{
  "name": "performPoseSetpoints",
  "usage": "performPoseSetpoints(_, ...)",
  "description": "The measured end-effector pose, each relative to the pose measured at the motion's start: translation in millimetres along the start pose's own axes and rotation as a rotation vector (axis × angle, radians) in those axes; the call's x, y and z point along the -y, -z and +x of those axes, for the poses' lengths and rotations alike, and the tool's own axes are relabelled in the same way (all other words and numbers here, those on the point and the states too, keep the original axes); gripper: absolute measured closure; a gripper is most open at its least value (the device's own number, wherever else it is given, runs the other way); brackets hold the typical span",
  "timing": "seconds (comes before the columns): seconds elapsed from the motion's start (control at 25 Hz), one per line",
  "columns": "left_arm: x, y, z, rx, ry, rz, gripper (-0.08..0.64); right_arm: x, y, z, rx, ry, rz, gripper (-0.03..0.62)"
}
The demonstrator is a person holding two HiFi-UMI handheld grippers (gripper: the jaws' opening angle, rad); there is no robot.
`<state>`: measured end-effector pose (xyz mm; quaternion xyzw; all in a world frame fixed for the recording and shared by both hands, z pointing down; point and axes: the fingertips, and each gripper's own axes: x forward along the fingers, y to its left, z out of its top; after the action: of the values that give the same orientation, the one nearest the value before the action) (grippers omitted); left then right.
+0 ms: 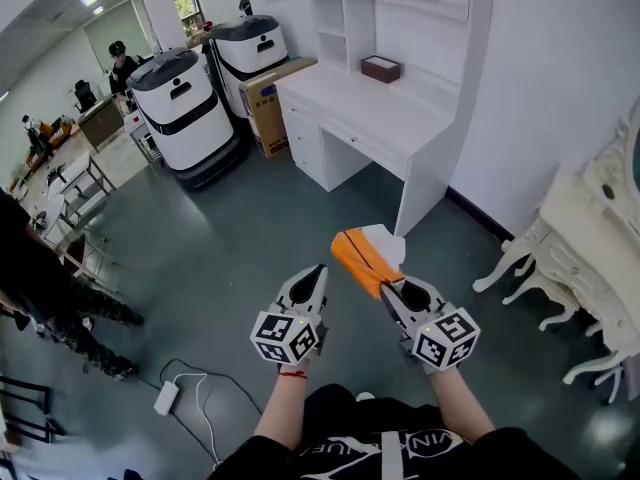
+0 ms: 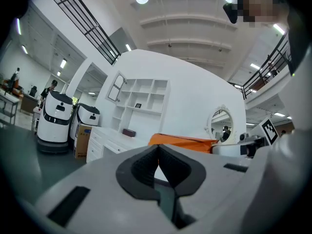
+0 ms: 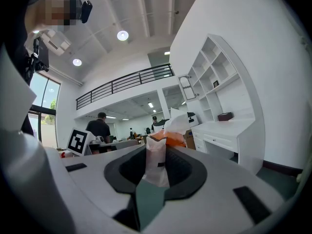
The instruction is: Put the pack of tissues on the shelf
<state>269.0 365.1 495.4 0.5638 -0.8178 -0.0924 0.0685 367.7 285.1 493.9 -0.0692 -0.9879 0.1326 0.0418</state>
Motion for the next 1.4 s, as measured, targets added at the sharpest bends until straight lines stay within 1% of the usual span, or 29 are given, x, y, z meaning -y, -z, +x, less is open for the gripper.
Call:
performPoseSetpoints(0.16, -6.1, 6.5, 11.9, -0.013, -0.009, -0.008, 0.552, 9.7, 3.1, 5.8, -0.001, -0.009, 0.016, 0.5)
performPoseSetpoints(0.32, -13.9, 11.6, 31.2, -0.021, -0.011, -0.013, 0.552, 28.5, 5.0, 15.6, -0.009, -0.003, 0.026, 0.5)
performPoseSetpoints(0.52, -34.6, 12.1, 65.1, -0.031, -0.002, -0.018, 0.552, 55.0, -5.1, 42.1, 0.005, 0.011, 0.025, 0.5)
performPoseSetpoints(0.64, -49.5, 4.9, 89.8, -0.025, 0.008, -0.01, 0.552, 69.9, -14.8, 63.4, 0.013, 0.006, 0.019, 0.5)
performPoseSetpoints(0.8, -72.0, -5.6, 125.4, -0.023, 0.029, -0.013, 0.552, 94.0, -28.9, 94.5, 0.019, 0.027, 0.017, 0.5)
performPoseSetpoints(1.04, -112.7, -25.0, 177.2, -0.028, 0.052, -0.011, 0.552, 123.6, -49.9, 145.5, 0.026, 0.037, 0.019, 0.5)
performPoseSetpoints(1.4, -171.9, -37.9, 243.3, -0.048, 0.101, -0.01, 0.552, 162.5, -65.0, 222.6, 0.027, 0.062, 0.034, 0.5)
